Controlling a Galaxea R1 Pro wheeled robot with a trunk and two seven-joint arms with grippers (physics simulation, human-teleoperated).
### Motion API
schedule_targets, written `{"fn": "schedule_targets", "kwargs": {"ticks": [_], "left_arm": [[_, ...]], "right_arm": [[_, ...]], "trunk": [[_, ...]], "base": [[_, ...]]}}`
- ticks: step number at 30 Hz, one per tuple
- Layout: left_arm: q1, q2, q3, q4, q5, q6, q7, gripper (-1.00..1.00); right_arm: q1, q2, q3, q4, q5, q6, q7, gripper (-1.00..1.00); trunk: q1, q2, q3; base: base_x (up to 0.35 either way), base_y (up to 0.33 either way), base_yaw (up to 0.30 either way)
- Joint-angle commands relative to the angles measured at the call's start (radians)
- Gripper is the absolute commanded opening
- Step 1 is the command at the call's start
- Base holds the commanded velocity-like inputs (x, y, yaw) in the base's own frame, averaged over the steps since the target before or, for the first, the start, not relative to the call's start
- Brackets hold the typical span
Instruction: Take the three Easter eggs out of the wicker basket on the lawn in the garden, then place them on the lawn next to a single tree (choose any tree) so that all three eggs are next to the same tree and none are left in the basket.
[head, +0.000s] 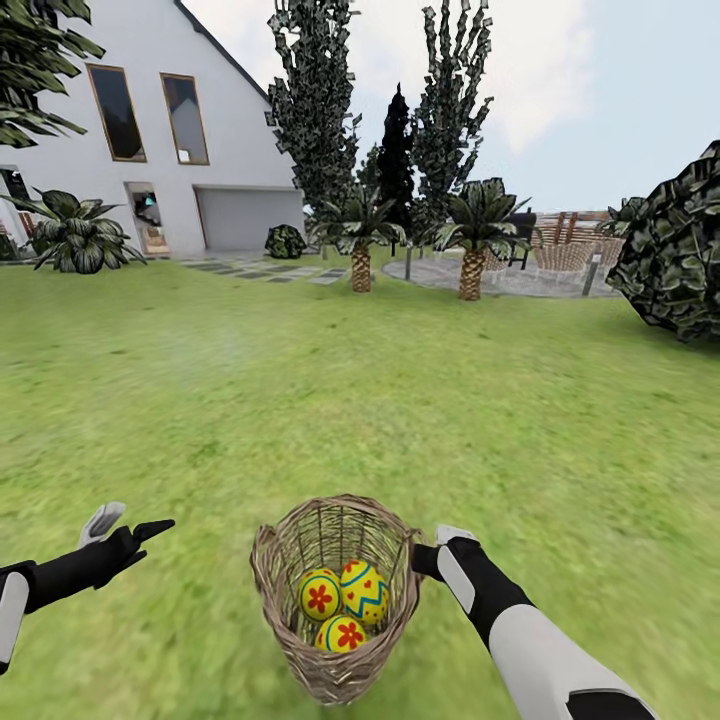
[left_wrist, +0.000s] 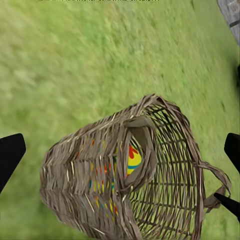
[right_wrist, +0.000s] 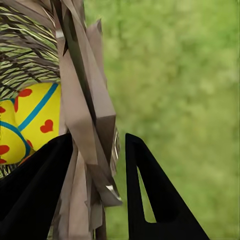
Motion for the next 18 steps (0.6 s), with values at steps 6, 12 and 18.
{"fn": "schedule_targets", "kwargs": {"ticks": [6, 12, 18], "left_arm": [[-0.001, -0.001, 0.002, 0.000, -0.002, 0.003, -0.004, 1.00], [-0.001, -0.003, 0.000, 0.000, -0.001, 0.003, -0.004, 1.00], [-0.001, -0.003, 0.000, 0.000, -0.001, 0.002, -0.004, 1.00]], "right_arm": [[0.000, 0.001, -0.004, -0.002, -0.016, 0.003, -0.008, -1.00], [0.000, 0.002, -0.004, -0.002, -0.016, 0.003, -0.008, -1.00], [0.000, 0.002, -0.004, -0.002, -0.016, 0.002, -0.008, -1.00]], "trunk": [[-0.023, 0.042, 0.023], [-0.035, 0.063, 0.038], [-0.035, 0.063, 0.043]], "base": [[0.000, 0.000, 0.178], [0.000, 0.000, 0.248], [0.000, 0.000, 0.253]]}}
